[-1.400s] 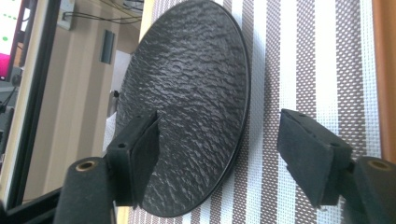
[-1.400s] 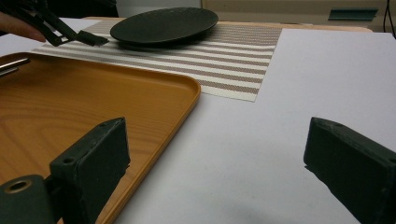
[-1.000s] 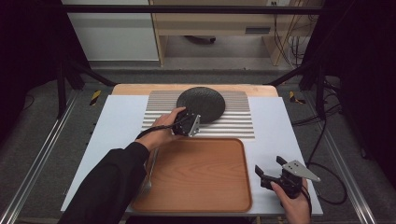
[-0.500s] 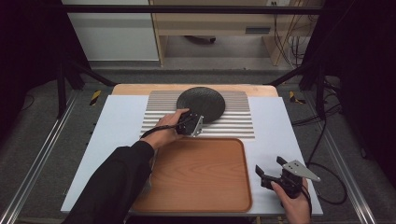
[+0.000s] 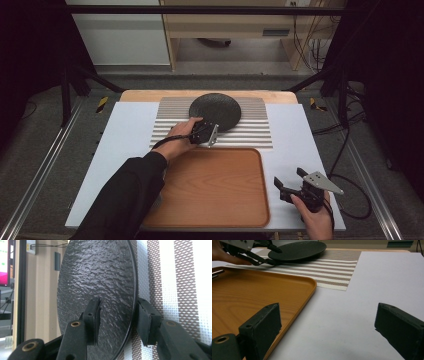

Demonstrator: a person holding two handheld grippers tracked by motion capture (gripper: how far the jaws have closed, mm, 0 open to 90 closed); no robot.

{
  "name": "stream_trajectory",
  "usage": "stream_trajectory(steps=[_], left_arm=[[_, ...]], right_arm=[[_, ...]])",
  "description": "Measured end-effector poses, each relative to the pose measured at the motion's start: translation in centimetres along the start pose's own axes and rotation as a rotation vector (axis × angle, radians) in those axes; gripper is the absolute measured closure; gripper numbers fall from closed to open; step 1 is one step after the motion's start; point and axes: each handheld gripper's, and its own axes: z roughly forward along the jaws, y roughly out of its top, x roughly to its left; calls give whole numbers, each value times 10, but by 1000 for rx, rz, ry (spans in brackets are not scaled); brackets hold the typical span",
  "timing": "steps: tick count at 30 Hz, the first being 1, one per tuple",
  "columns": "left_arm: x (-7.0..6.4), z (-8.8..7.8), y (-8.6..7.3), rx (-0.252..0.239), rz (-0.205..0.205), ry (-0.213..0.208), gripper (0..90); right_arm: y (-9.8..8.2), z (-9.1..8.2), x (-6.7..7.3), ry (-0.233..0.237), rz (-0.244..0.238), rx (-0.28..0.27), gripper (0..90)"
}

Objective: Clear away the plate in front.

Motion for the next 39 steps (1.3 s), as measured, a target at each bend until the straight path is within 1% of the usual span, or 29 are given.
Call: stream_trajectory(steps=[3, 9, 13, 16, 20, 22, 23, 25, 28, 30, 31, 33, 35, 37, 38, 39], left_arm=[[-1, 1, 1, 2, 1, 7, 592], [-4, 3, 6, 8, 27, 27, 618], [-6, 5, 8, 18, 35, 39, 636], [-6, 6, 9, 29, 26, 38, 664], [-9, 8, 12, 43, 46, 51, 689], [-9, 8, 12, 50, 53, 48, 693], [-9, 9, 13, 53, 57, 43, 710], [-10, 9, 14, 64, 53, 39, 750], [-11, 10, 17, 79, 78, 48, 771], [-13, 10, 17, 82, 107, 63, 783], [-14, 9, 18, 91, 118, 73, 791], [-15, 8, 19, 86, 125, 92, 805], [-14, 5, 21, 81, 124, 121, 827], [-11, 3, 23, 77, 113, 152, 852], [-10, 1, 24, 80, 103, 167, 863], [-8, 0, 25, 79, 84, 167, 868]], right_arm=[[0, 0, 0, 1, 0, 1, 70], [0, 0, 0, 4, -1, 1, 70], [0, 0, 0, 6, -1, 0, 70], [0, 0, 0, 10, 0, 2, 68], [0, 0, 0, 11, -2, 2, 68], [0, 0, 0, 10, -3, 1, 68], [0, 0, 0, 10, -2, 1, 68], [0, 1, 0, 12, 1, 3, 68], [0, 0, -1, 10, -1, 1, 68], [0, 0, -1, 10, -1, 1, 68], [0, 0, -1, 9, 1, 0, 68], [0, 0, -1, 9, 1, -1, 69], [0, -1, -2, 7, 5, -1, 69], [0, -1, -3, 6, 4, -4, 70], [0, -1, -3, 6, 6, -5, 71], [0, -1, -3, 7, 5, -5, 71]])
